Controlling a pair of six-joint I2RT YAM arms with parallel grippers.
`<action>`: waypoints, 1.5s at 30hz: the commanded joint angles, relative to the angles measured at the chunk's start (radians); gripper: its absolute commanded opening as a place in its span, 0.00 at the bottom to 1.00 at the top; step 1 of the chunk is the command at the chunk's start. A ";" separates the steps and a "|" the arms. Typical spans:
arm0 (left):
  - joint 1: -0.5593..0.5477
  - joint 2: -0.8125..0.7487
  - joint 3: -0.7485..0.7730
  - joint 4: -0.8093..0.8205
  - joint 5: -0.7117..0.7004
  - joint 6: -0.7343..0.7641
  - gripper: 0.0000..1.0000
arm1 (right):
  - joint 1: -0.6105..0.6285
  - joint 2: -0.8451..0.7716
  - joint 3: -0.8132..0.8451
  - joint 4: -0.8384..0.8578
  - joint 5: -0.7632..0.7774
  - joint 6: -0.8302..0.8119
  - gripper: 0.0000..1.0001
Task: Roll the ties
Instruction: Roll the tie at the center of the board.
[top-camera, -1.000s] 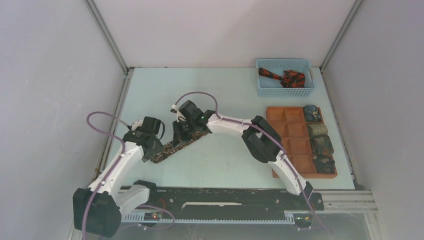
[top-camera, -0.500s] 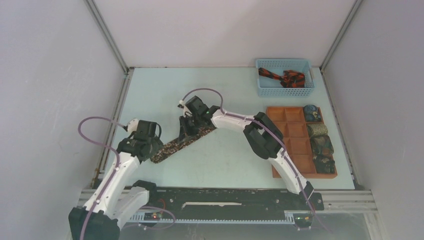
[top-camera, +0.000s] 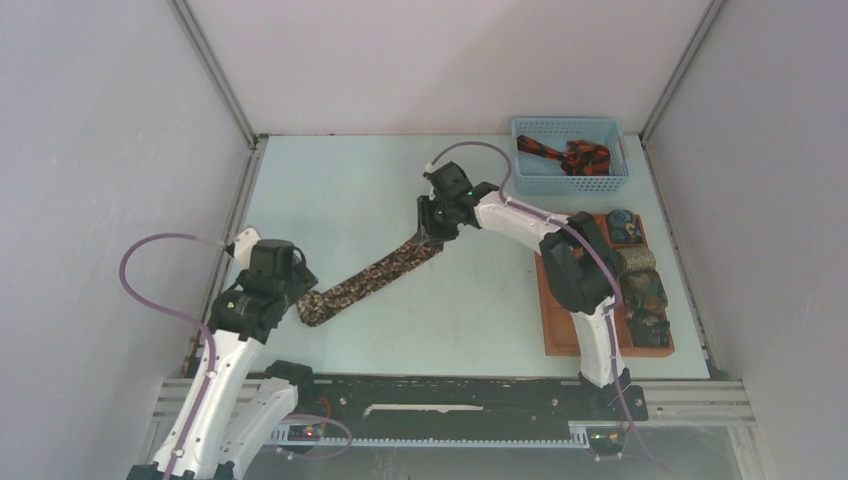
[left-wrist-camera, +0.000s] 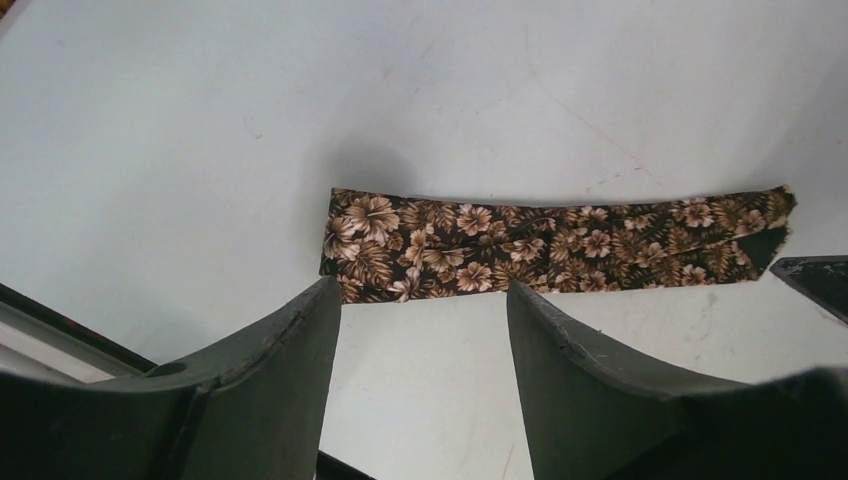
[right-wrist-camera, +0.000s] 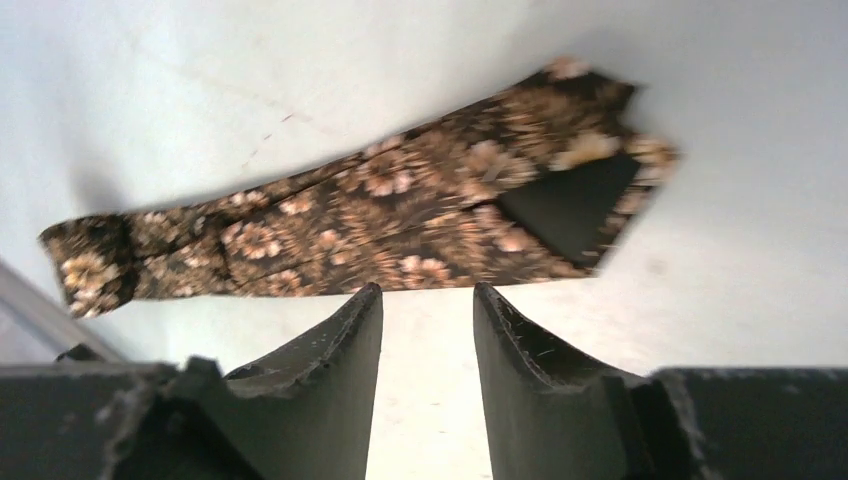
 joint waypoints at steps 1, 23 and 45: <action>0.008 0.006 0.088 -0.020 0.026 0.093 0.67 | -0.016 -0.046 0.026 -0.128 0.210 -0.104 0.43; 0.007 -0.068 0.066 -0.016 0.045 0.172 0.66 | 0.054 0.230 0.321 -0.334 0.370 -0.211 0.51; 0.008 -0.065 0.057 0.005 0.080 0.189 0.65 | 0.034 0.219 0.284 -0.377 0.365 -0.184 0.00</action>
